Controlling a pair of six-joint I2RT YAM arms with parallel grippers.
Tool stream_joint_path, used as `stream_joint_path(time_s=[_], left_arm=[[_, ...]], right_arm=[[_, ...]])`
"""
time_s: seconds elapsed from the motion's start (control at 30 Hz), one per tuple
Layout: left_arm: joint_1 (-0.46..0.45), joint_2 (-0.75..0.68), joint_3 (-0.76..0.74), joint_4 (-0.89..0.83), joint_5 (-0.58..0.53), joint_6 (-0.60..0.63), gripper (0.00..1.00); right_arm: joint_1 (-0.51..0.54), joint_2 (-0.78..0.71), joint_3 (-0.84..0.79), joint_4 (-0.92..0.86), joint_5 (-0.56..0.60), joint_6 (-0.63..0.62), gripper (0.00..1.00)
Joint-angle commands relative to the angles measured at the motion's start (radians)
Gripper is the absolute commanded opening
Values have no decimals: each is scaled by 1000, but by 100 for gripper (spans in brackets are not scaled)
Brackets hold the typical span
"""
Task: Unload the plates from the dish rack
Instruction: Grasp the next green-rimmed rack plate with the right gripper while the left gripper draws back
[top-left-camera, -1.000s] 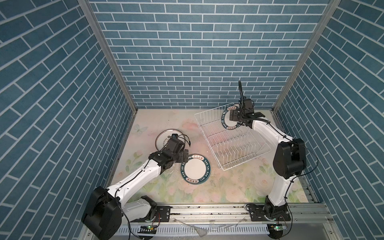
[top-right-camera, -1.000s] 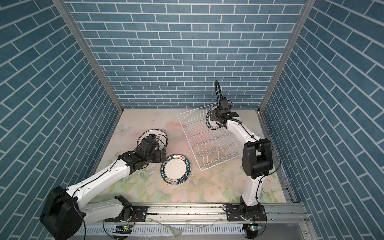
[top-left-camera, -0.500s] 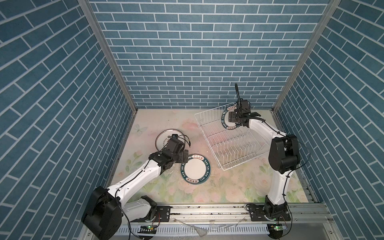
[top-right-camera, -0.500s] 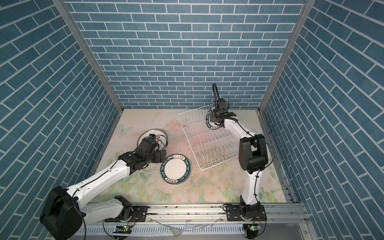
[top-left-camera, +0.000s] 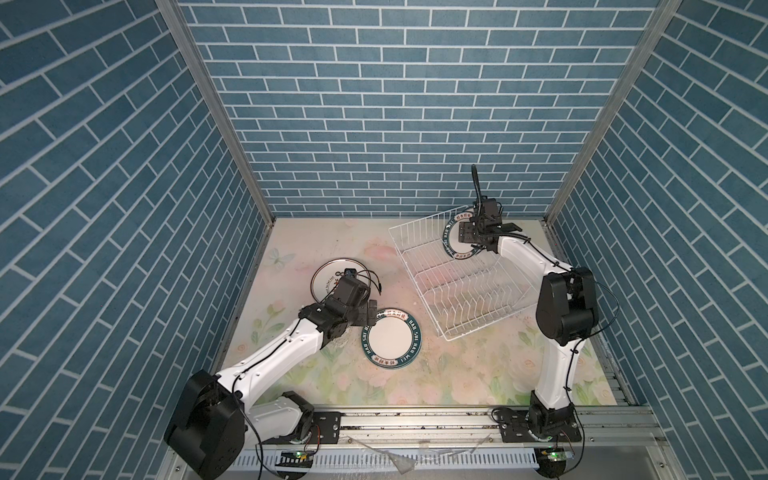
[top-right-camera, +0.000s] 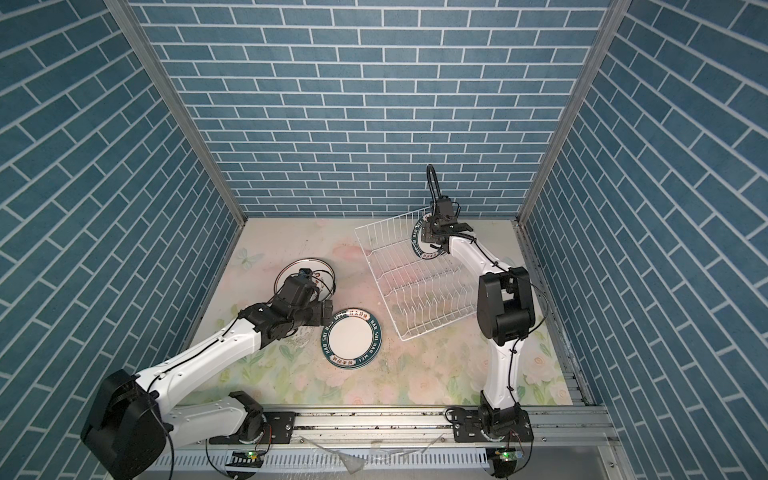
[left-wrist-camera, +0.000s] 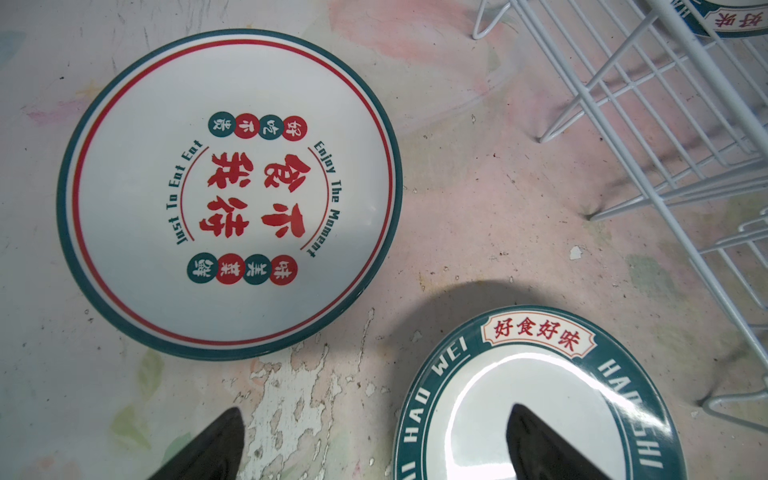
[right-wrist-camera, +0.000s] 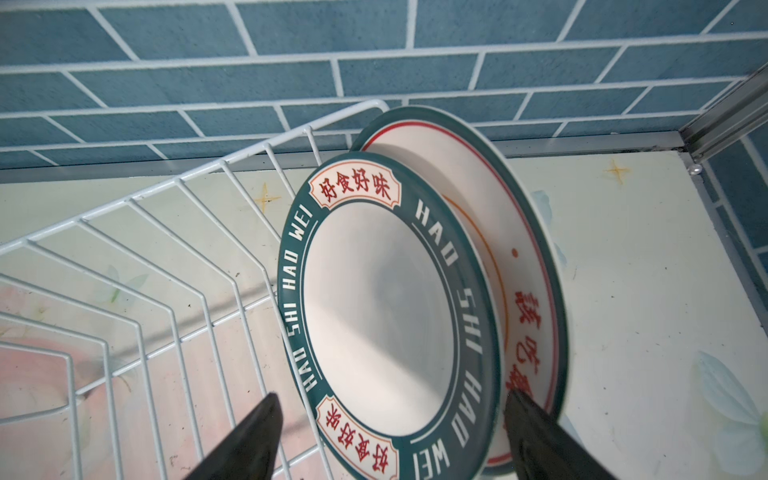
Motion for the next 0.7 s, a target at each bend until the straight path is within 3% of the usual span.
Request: stream_joint_path(time_s=[0.0, 0.37, 0.67], left_arm=[[-6, 4, -2, 2, -2, -1, 99], [-6, 1, -1, -3, -1, 0, 99], [-6, 7, 4, -6, 8, 3, 99]], right_arm=[[-4, 26, 53, -13, 25, -39, 84], [-7, 54, 63, -19, 45, -39, 83], [-12, 59, 39, 38, -22, -64, 69]])
